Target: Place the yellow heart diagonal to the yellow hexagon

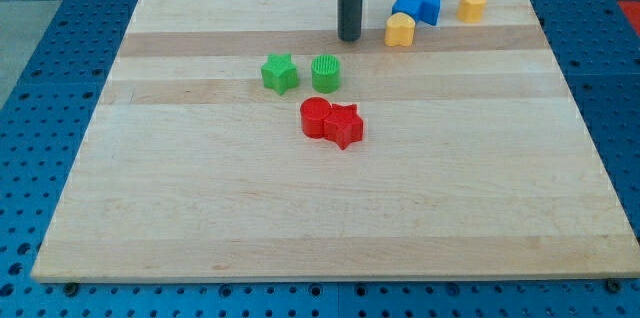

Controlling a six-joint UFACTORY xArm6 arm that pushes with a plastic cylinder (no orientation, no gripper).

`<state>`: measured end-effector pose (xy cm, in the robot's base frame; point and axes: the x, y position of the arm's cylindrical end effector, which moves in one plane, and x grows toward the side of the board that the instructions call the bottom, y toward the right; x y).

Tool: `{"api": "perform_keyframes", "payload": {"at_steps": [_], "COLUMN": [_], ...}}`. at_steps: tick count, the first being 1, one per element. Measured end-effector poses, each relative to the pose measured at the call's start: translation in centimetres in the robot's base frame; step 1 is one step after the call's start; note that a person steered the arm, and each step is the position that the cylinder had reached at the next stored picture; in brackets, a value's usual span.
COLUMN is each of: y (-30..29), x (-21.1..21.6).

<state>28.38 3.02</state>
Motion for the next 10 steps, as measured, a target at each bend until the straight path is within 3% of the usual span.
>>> {"api": "perform_keyframes", "payload": {"at_steps": [4,8,10], "y": [10.7,10.7,7.4], "x": [-1.0,-1.3,0.3]}}
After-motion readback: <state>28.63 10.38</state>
